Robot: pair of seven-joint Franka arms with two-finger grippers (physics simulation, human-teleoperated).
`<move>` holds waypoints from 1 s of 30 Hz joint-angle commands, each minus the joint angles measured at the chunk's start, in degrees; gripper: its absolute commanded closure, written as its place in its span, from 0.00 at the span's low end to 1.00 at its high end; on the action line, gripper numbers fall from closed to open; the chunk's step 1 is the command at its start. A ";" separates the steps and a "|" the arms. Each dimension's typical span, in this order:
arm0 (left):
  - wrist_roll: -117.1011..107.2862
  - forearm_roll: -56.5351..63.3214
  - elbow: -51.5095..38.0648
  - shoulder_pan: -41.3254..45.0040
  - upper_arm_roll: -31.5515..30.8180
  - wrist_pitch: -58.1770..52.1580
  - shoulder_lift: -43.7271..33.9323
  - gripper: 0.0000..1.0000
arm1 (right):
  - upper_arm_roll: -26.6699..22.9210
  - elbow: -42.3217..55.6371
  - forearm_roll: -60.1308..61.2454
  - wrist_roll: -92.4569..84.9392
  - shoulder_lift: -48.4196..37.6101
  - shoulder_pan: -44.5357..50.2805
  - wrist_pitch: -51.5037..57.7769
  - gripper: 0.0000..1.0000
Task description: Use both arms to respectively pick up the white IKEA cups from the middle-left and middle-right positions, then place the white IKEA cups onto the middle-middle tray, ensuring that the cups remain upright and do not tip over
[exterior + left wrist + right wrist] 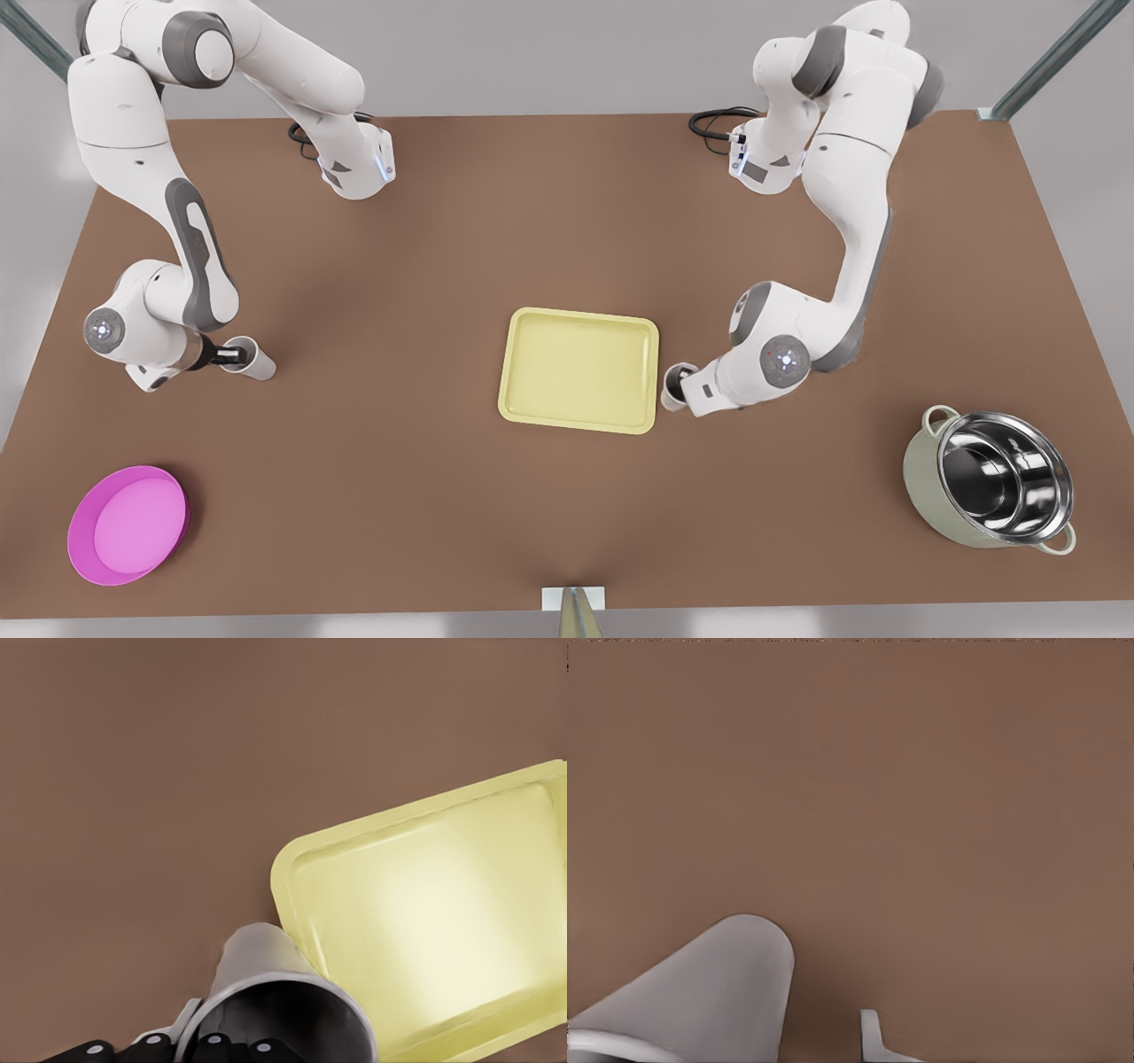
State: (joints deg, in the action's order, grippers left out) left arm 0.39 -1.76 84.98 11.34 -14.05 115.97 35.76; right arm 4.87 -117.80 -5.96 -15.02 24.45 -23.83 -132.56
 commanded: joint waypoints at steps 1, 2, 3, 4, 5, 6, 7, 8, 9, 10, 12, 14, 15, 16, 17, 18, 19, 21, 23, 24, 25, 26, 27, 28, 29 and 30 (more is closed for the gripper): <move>-43.54 -0.27 -1.49 1.49 -0.19 -1.98 1.24 0.79 | 0.05 0.30 0.07 -1.16 -0.01 0.01 0.37 0.49; -43.63 -0.27 -1.49 2.19 -0.54 -1.72 1.68 0.79 | 0.05 0.38 -0.02 -1.16 -0.10 0.01 0.37 0.52; -44.16 -0.44 -1.49 2.80 -0.80 0.92 2.91 0.79 | 0.05 0.38 -0.02 -1.24 -0.10 0.01 0.46 0.54; -44.42 -0.44 -1.49 3.24 -0.89 2.06 3.35 0.79 | 0.14 0.47 -0.02 -1.24 -0.19 0.01 0.55 0.57; -44.51 -0.44 -1.49 3.60 -0.98 2.59 3.79 0.79 | 0.23 0.47 -0.02 -1.16 -0.19 0.10 0.64 0.61; -44.51 -0.53 -1.49 4.04 -1.06 3.29 4.14 0.79 | 0.31 0.47 0.07 -1.16 -0.45 0.18 0.99 0.62; -44.77 -0.70 -1.49 4.04 -1.77 4.79 4.40 0.79 | 0.40 0.47 0.07 -1.07 -0.54 0.18 1.08 0.64; -45.65 -0.70 -1.49 4.12 -1.94 5.31 4.49 0.79 | 0.40 0.56 -0.02 -1.07 -0.63 0.18 1.25 0.68; -45.83 -0.70 -1.49 4.39 -2.47 5.49 4.93 0.79 | 0.49 0.91 0.07 -0.98 -0.63 0.18 1.78 0.69; -46.62 -0.70 -1.49 4.56 -2.56 6.45 5.28 0.79 | 0.58 1.00 0.07 -0.98 -0.63 0.27 2.22 0.71; -46.88 -0.70 -1.49 4.83 -2.65 7.16 5.81 0.79 | 0.67 1.35 0.07 -0.54 -0.63 0.36 2.39 0.74; -46.88 -0.62 -1.49 4.83 -2.73 7.34 6.86 0.79 | 1.90 2.23 2.44 -0.45 -1.07 0.45 3.80 0.74; -46.88 -0.62 -1.49 4.83 -2.65 8.39 7.04 0.79 | 2.42 2.32 3.67 -0.37 -1.59 0.53 4.24 0.74; -46.97 -0.62 -1.49 4.83 -2.73 9.09 7.65 0.79 | 3.65 3.11 4.81 -0.28 -1.95 0.62 5.56 0.75; -46.97 -0.62 -1.49 4.83 -2.65 9.09 7.74 0.79 | 5.32 3.55 6.22 -0.10 -2.12 0.62 6.35 0.76; -46.97 -0.62 -1.49 4.83 -2.73 9.09 7.74 0.79 | 7.34 3.55 6.48 0.07 -2.47 0.62 6.35 0.77; -46.88 -0.62 -1.49 4.83 -2.73 9.09 8.09 0.73 | 9.98 4.77 7.63 1.74 -2.74 0.62 8.19 0.77; -46.79 -0.35 -1.49 4.91 -2.65 9.09 8.27 0.28 | 16.66 6.18 7.63 9.91 -2.83 0.71 9.25 0.76; -46.79 -0.18 -1.49 4.92 -2.73 9.18 8.62 0.08 | 21.14 6.97 7.54 18.26 -2.83 1.85 9.25 0.76; -46.79 -0.18 -1.49 4.92 -2.65 9.18 8.62 0.05 | 21.14 7.59 7.63 21.42 -2.83 4.75 9.25 0.76; -46.97 -0.27 -1.49 5.18 -2.65 9.01 8.27 0.00 | 21.23 7.59 7.63 23.89 -2.74 7.30 8.99 0.76; -48.11 -0.27 -1.57 5.18 -2.65 8.66 8.18 0.00 | 21.23 7.59 7.63 27.57 -2.74 9.75 8.55 0.76; -48.90 -0.35 -2.10 5.09 -2.73 8.30 7.92 0.00 | 21.23 7.68 7.63 29.34 -2.74 11.95 7.76 0.76; -48.90 -0.44 -2.36 5.18 -2.73 8.13 7.65 0.00 | 21.23 7.68 7.63 32.41 -2.65 14.42 6.09 0.76; -48.99 -0.27 -3.85 5.18 -2.73 5.15 7.21 0.00 | 21.14 7.77 7.63 36.28 -2.39 17.49 4.07 0.76; -48.99 -0.18 -5.61 4.74 -2.73 -0.30 5.37 0.00 | 21.14 8.29 7.54 39.36 -2.04 20.31 2.84 0.76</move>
State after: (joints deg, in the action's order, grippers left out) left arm -35.64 -3.18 80.17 16.17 -16.67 122.30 41.54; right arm 26.00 -109.78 1.63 -3.17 22.35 -5.39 -126.59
